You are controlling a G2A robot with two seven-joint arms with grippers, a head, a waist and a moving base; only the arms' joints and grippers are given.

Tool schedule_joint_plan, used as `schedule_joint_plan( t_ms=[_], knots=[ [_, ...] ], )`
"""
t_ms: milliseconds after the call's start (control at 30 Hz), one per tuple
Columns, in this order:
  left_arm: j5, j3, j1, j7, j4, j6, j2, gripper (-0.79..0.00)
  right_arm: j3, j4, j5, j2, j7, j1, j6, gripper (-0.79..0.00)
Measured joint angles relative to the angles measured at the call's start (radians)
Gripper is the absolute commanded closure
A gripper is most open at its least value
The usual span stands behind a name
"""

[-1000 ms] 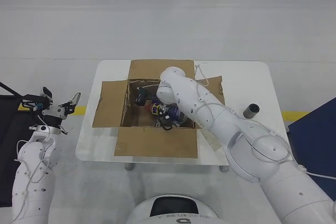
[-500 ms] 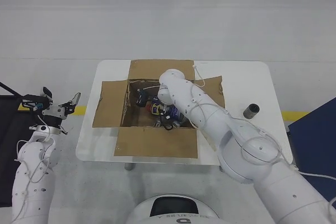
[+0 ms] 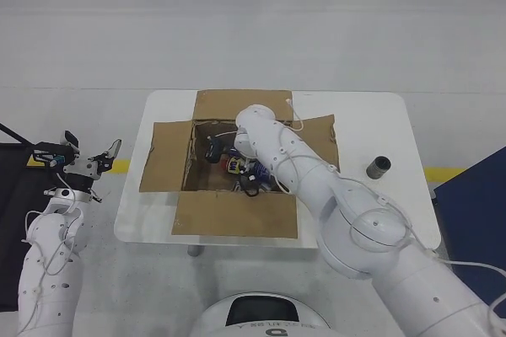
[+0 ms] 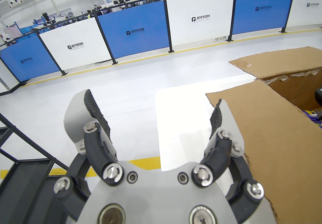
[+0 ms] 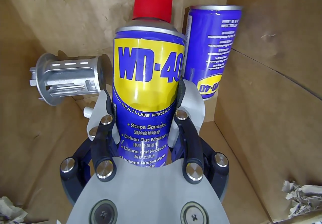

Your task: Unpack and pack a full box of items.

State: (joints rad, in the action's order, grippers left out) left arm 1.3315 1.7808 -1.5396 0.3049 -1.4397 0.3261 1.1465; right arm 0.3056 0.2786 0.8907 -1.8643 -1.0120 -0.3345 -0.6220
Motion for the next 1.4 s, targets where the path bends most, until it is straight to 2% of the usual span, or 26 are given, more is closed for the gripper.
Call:
schedule_joint_plan(
  t_ms=[200, 467, 667, 767, 933, 1067, 1167, 1267, 1400],
  knots=[
    [0.000, 0.000, 0.000, 0.000, 0.000, 0.000, 0.000, -0.785, 0.009, 0.005, -0.003, -0.012, 0.005, 0.030, -0.028, 0.000],
    [0.000, 0.000, 0.000, 0.000, 0.000, 0.000, 0.000, -0.785, 0.026, 0.048, -0.001, -0.001, 0.005, 0.056, -0.055, 0.000],
    [0.000, 0.000, 0.000, 0.000, 0.000, 0.000, 0.000, -0.785, 0.048, 0.116, 0.001, 0.029, 0.013, 0.061, -0.079, 0.000],
    [0.000, 0.000, 0.000, 0.000, 0.000, 0.000, 0.000, -0.785, 0.071, 0.164, -0.013, 0.057, 0.050, 0.060, -0.158, 0.000],
    [0.000, 0.000, 0.000, 0.000, 0.000, 0.000, 0.000, -0.785, 0.125, 0.254, -0.019, 0.126, 0.097, 0.058, -0.262, 0.000],
    [0.000, 0.000, 0.000, 0.000, 0.000, 0.000, 0.000, -0.785, 0.188, 0.381, 0.000, 0.195, 0.113, 0.030, -0.254, 0.000],
    [0.000, 0.000, 0.000, 0.000, 0.000, 0.000, 0.000, -0.785, 0.267, 0.524, 0.021, 0.265, 0.112, -0.017, -0.251, 0.000],
    [0.000, 0.000, 0.000, 0.000, 0.000, 0.000, 0.000, -0.785, 0.381, 0.712, 0.053, 0.347, 0.067, -0.108, -0.234, 0.000],
    [0.000, 0.000, 0.000, 0.000, 0.000, 0.000, 0.000, -0.785, 0.497, 0.990, 0.112, 0.439, -0.063, -0.281, -0.124, 0.000]
  ],
)
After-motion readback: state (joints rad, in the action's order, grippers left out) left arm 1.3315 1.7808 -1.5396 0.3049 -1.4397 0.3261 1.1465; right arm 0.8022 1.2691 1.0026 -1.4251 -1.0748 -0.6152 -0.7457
